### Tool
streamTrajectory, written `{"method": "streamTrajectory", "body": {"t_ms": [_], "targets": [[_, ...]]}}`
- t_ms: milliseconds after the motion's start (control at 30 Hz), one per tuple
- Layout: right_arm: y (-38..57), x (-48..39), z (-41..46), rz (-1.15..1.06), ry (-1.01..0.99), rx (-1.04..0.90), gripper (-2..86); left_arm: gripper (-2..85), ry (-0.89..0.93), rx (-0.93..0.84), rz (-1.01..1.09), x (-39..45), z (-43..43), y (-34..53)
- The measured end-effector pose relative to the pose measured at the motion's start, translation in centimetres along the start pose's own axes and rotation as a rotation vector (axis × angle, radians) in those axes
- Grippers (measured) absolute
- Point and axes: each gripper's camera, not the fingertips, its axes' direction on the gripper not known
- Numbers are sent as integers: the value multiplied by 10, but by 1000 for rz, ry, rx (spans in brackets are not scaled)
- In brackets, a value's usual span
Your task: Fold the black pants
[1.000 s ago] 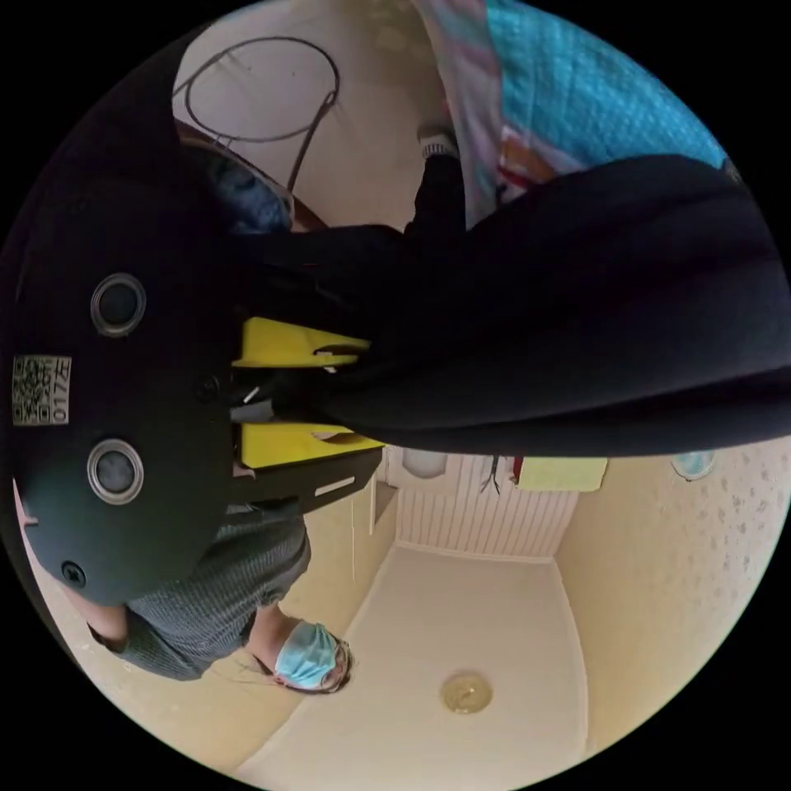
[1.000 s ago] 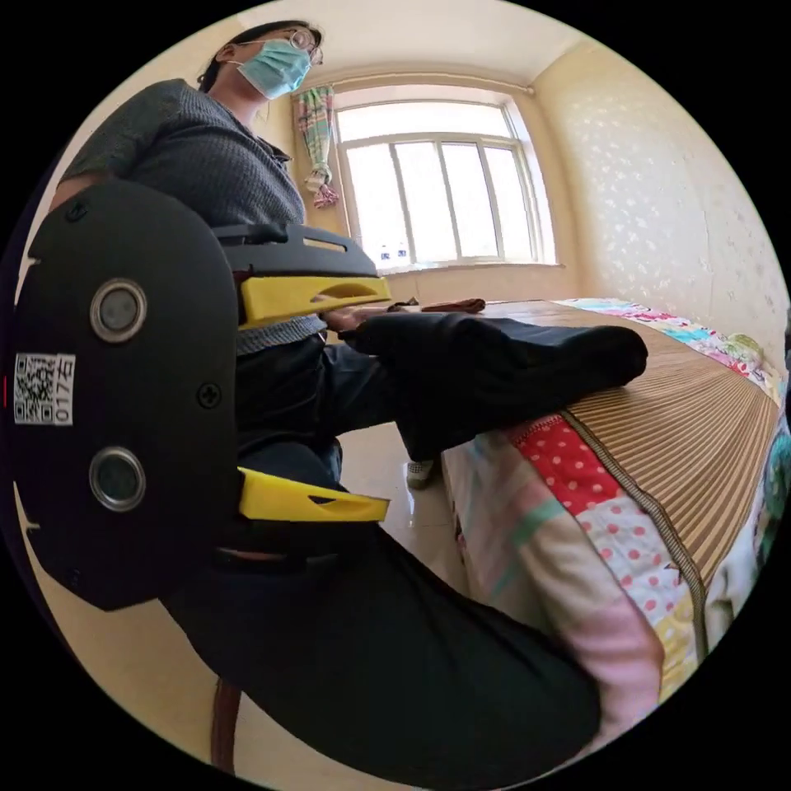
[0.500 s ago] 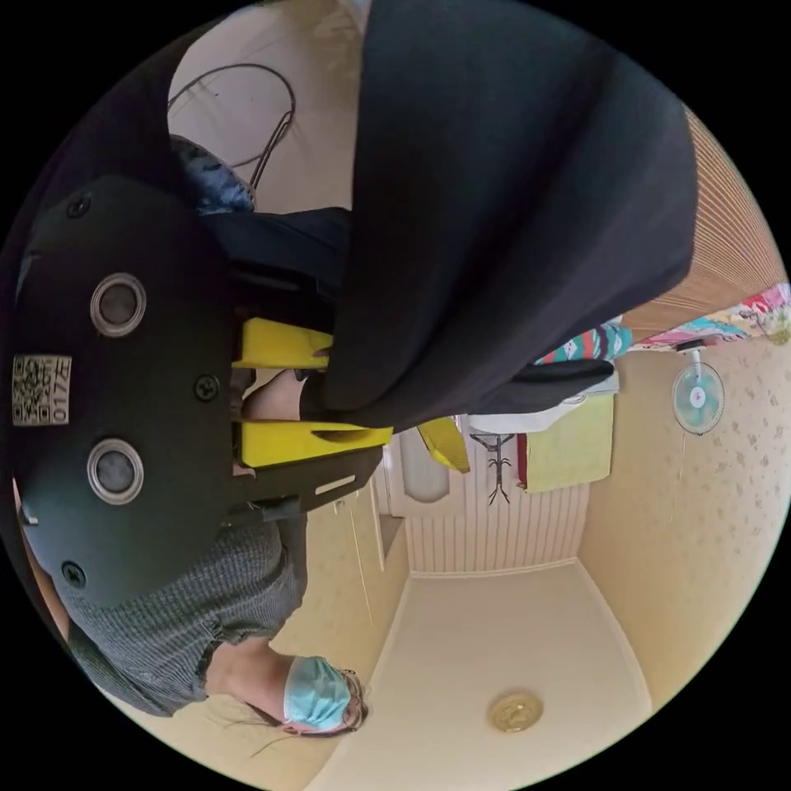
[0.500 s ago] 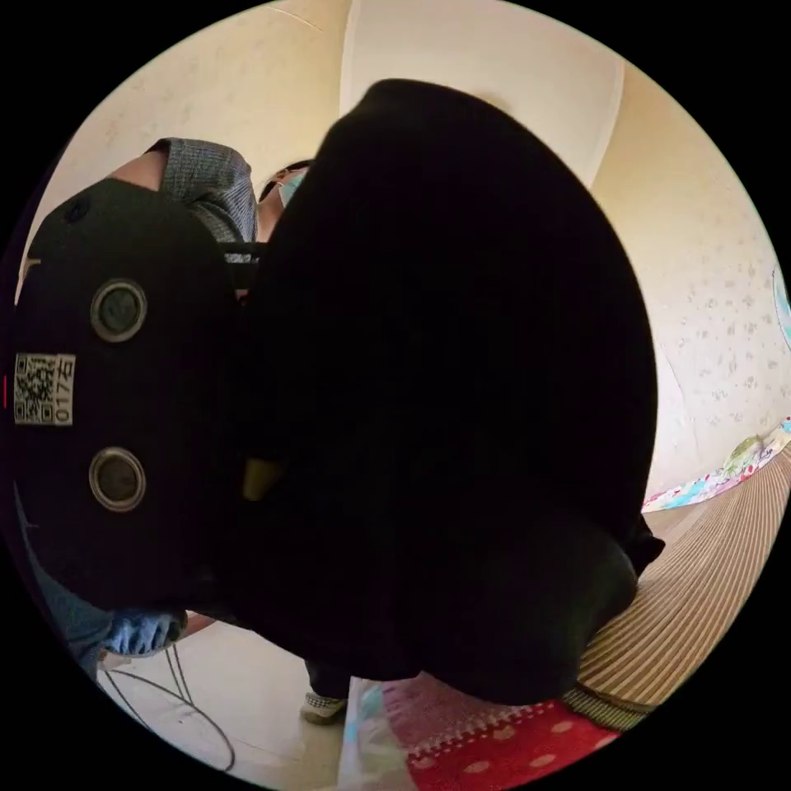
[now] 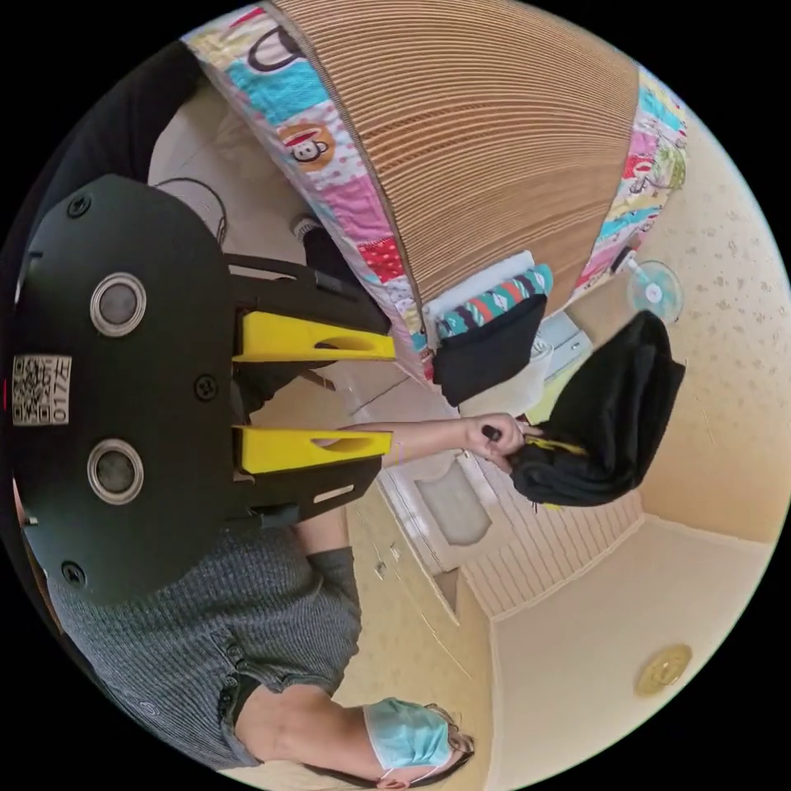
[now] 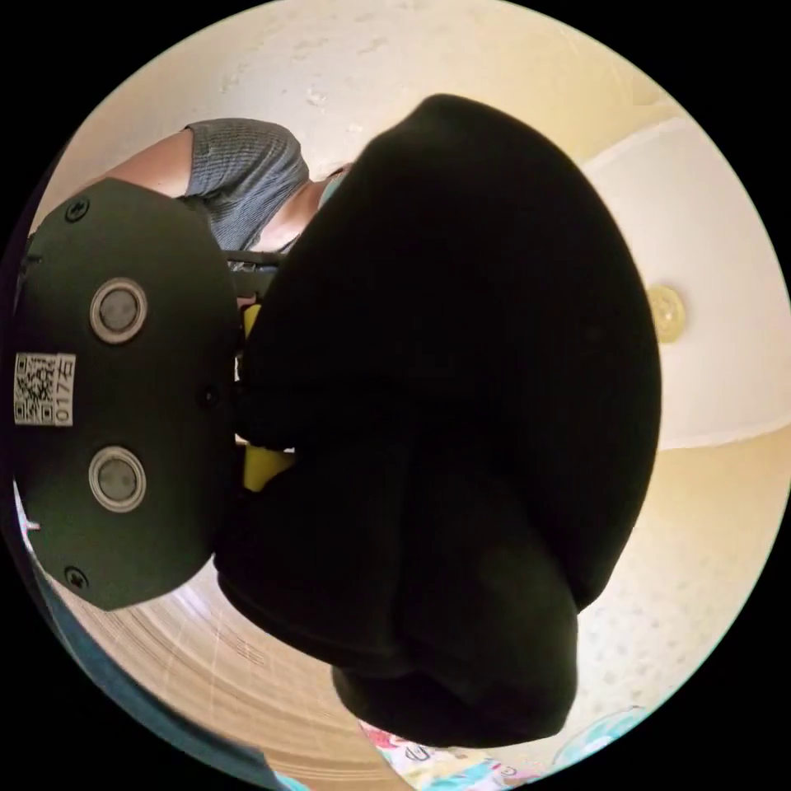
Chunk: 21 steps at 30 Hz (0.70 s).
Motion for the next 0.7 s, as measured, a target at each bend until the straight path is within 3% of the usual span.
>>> {"method": "streamTrajectory", "body": {"t_ms": [67,167,200,267,367,533,600,700], "targets": [[9,9,-34,87,149,42,191,123,111,-1,-129,-34,19,21],[59,32,-101,388,490,140,180,108,209,35,-252,-63,37,44],[85,33,-122,506,636,157,167,107,214,39,-269,-67,39,47],[116,20,-139,556,736,196,137,105,187,37,-298,-70,46,50],[152,-26,-147,463,720,286,99,105,114,16,-294,-67,52,40],[192,-102,-108,338,1001,313,20,102,50,7,-280,-68,63,18],[203,-126,-72,224,1064,258,10,93,-14,14,-270,-67,63,12],[207,-128,-16,117,1033,98,6,58,-254,102,-254,-59,44,13]]}}
